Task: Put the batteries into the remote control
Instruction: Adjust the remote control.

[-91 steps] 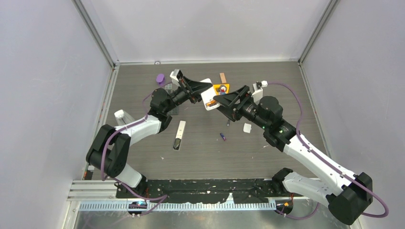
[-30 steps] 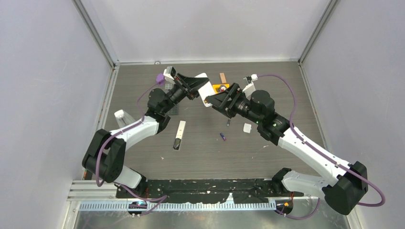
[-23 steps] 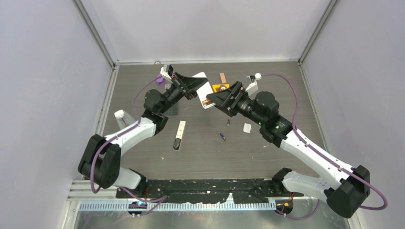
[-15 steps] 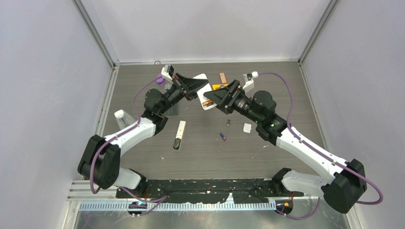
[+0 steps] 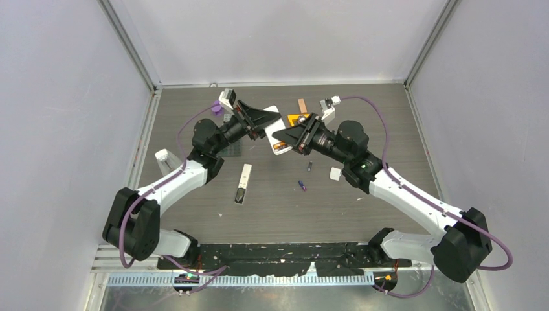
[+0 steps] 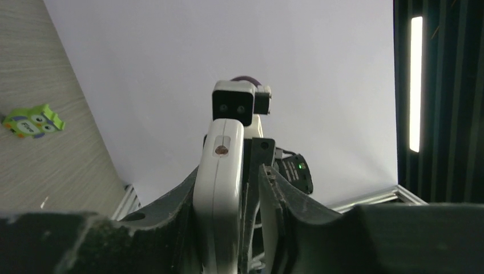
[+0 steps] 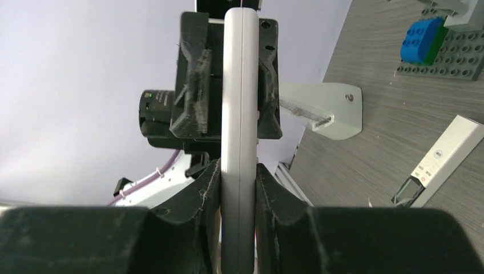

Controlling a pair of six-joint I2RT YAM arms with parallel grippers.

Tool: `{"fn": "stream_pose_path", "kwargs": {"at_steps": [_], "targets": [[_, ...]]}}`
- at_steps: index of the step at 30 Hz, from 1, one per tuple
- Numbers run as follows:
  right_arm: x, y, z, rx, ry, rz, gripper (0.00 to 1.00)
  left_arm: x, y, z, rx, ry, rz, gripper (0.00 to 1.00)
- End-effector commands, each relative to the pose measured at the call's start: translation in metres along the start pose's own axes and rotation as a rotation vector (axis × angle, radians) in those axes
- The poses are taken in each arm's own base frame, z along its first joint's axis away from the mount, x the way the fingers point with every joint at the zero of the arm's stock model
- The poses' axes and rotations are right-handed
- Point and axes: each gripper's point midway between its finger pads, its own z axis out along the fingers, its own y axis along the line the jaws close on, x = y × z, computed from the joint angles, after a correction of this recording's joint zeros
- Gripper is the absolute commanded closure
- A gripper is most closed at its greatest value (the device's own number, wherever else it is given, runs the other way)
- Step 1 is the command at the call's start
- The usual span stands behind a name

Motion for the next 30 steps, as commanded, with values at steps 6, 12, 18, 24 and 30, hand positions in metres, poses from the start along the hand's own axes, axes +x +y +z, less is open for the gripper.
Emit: {"fn": "stream_pose_path", "kwargs": {"at_steps": [6, 12, 18, 24, 30], "targets": [[0.011, 0.022, -0.015, -0.12, 0.253, -0.185, 0.92, 0.032, -0.009, -0.038, 0.065, 0.283, 0.124, 0.53], [0.029, 0.03, -0.022, -0.206, 0.406, -0.239, 0.92, 0.042, 0.01, -0.047, 0.0, 0.343, 0.148, 0.56], [0.034, 0.025, -0.023, -0.202, 0.451, -0.252, 0.91, 0.038, 0.012, -0.047, -0.036, 0.327, 0.175, 0.71], [0.03, 0.023, -0.024, -0.185, 0.442, -0.258, 0.85, 0.036, 0.012, -0.049, -0.042, 0.316, 0.17, 1.0], [0.011, 0.015, -0.03, -0.119, 0.341, -0.268, 0.35, 0.025, 0.023, -0.053, -0.082, 0.256, 0.156, 1.0]]}}
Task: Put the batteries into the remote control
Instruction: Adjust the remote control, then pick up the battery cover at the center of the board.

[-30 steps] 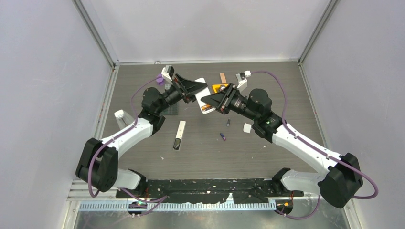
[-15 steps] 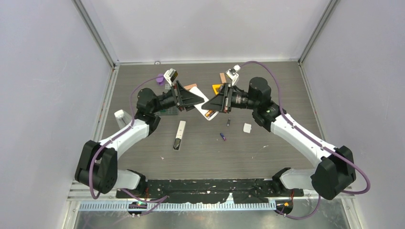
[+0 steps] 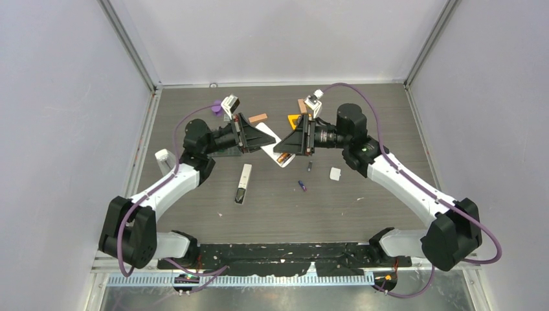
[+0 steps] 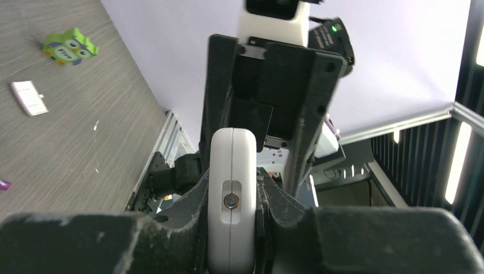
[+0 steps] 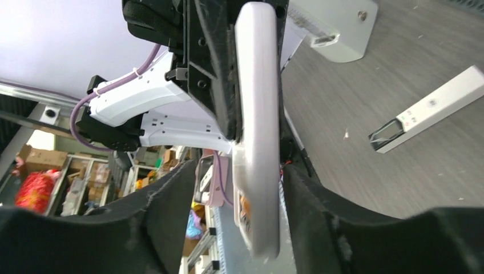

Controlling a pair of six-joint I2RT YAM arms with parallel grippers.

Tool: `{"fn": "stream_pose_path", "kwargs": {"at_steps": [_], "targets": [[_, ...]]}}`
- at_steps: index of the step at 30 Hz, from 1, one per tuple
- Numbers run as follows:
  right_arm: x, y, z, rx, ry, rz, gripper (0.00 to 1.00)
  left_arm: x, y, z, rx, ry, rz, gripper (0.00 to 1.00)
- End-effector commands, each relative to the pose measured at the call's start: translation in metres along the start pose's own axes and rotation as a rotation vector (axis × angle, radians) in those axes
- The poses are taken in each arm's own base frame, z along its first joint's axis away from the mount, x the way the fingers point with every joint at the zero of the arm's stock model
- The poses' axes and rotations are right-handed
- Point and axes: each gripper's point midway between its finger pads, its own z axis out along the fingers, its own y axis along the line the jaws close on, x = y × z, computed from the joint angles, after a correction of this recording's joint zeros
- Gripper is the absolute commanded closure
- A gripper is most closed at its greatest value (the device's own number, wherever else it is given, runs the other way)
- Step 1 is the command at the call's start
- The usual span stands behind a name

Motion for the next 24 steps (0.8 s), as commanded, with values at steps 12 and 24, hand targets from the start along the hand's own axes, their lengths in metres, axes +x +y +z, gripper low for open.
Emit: {"fn": "stream_pose_path", "kwargs": {"at_steps": [12, 24], "targets": [[-0.024, -0.134, -0.132, 0.939, -0.371, -0.017, 0.33, -0.043, 0.05, -0.047, -0.151, -0.264, -0.077, 1.0], [0.014, -0.239, -0.146, 1.345, -0.147, 0.029, 0.54, -0.042, 0.053, -0.05, -0.159, -0.291, -0.088, 1.0]]}}
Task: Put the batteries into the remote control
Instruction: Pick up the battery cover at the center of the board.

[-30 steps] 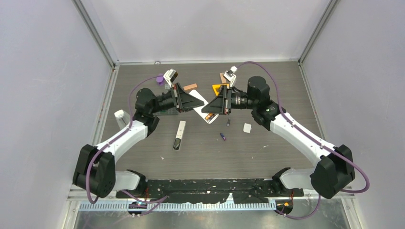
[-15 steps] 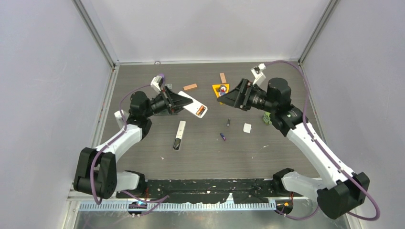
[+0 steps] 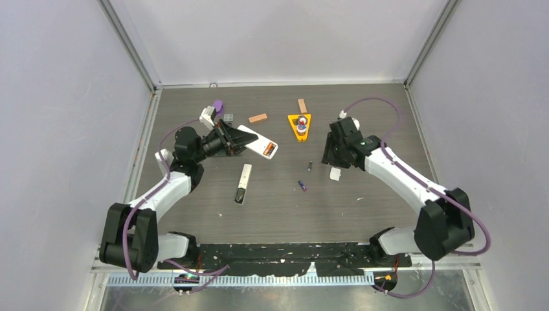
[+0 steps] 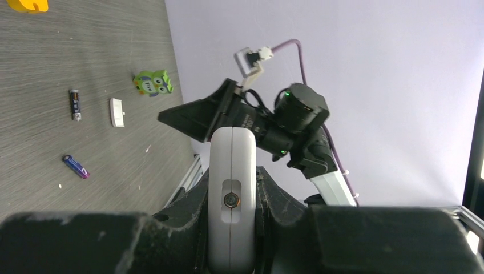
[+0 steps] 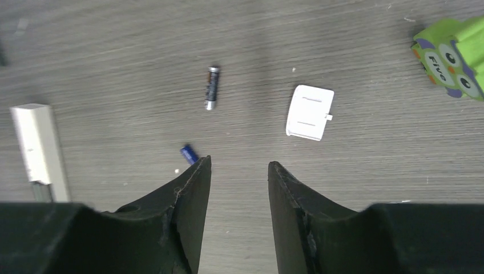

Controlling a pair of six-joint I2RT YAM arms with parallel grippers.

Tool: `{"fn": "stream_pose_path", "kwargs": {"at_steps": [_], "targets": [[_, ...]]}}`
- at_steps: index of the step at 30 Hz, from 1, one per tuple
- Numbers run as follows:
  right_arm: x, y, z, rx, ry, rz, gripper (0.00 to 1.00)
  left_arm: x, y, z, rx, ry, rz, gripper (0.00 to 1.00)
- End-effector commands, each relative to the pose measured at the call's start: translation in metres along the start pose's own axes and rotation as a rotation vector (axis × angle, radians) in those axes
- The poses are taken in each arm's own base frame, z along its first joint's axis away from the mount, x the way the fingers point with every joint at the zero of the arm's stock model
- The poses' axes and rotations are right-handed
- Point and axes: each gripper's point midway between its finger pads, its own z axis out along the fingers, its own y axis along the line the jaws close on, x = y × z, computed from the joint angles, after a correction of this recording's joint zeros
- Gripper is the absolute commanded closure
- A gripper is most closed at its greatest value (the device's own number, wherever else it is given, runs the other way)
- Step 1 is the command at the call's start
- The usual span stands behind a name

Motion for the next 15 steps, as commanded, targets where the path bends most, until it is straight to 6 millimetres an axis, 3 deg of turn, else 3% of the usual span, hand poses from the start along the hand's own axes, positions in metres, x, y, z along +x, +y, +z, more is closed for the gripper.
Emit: {"fn": "stream_pose_path", "kwargs": {"at_steps": [1, 15], "targets": [[0.005, -0.015, 0.024, 0.112, 0.017, -0.053, 0.54, -0.001, -0.015, -0.004, 0.044, -0.026, 0.05, 1.0], [0.025, -0.036, 0.079, 0.264, 0.109, -0.097, 0.67, -0.001, -0.012, -0.004, 0.052, -0.028, 0.019, 1.0]]}}
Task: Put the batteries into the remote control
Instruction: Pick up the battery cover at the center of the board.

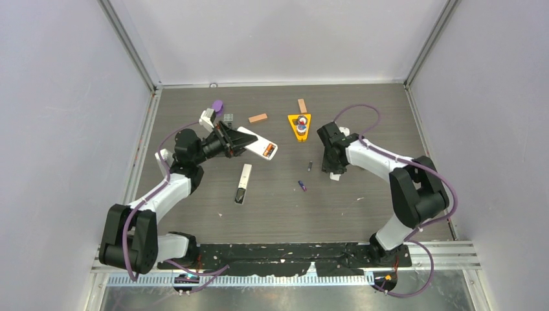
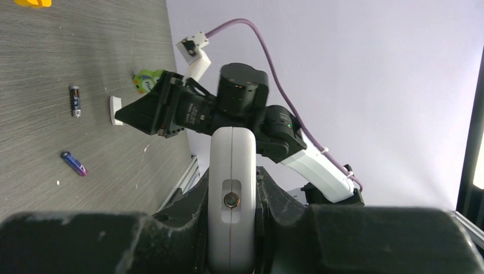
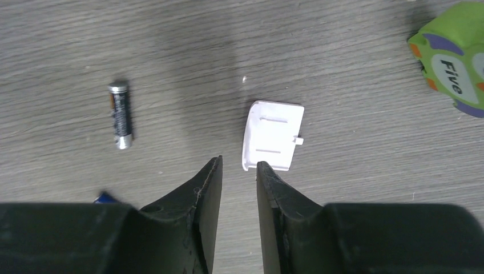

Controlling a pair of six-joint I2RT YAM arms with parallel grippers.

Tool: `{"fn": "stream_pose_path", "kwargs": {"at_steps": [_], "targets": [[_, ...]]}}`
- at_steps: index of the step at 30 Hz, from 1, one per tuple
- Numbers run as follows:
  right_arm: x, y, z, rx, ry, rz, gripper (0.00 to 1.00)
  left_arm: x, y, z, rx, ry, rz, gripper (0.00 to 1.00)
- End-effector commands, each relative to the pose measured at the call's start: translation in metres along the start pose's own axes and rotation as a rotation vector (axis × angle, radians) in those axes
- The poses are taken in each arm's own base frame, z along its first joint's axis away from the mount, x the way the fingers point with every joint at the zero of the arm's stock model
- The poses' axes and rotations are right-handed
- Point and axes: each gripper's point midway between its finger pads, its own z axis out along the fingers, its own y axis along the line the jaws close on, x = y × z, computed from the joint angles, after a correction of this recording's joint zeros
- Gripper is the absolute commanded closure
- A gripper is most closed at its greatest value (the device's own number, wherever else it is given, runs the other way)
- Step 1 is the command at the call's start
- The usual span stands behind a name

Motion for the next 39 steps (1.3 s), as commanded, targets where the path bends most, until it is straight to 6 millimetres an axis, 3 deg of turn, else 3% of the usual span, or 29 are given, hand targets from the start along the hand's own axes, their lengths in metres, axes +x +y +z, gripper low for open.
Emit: {"fn": "stream_pose_path", "kwargs": {"at_steps": [1, 16, 20, 24, 27, 33, 39], "targets": [[-0.016, 0.004, 0.007, 0.025, -0.048, -0.004, 0.67, -0.002, -0.017, -0.001, 0.06, -0.012, 0.044, 1.0], [-0.013, 0.0, 0.029, 0.065, -0.044, -0.027, 0.73, -0.004, -0.015, 0.002, 0.073, -0.008, 0.014, 1.0], [-0.01, -0.002, 0.032, 0.069, -0.04, -0.029, 0.79, -0.004, -0.016, 0.002, 0.083, -0.007, 0.014, 1.0], [-0.005, -0.004, 0.03, 0.063, -0.045, -0.012, 0.94, -0.003, -0.018, 0.001, 0.088, -0.007, 0.016, 1.0], [-0.006, -0.001, 0.023, 0.022, -0.066, 0.004, 0.95, -0.004, -0.017, 0.001, 0.084, -0.015, 0.008, 1.0], [-0.035, 0.032, -0.026, -0.216, -0.193, 0.066, 0.95, -0.009, -0.017, -0.001, 0.089, -0.055, -0.043, 1.0], [-0.073, 0.086, -0.12, -0.631, -0.336, 0.206, 0.95, -0.013, -0.022, -0.001, 0.111, -0.108, -0.081, 1.0]]}}
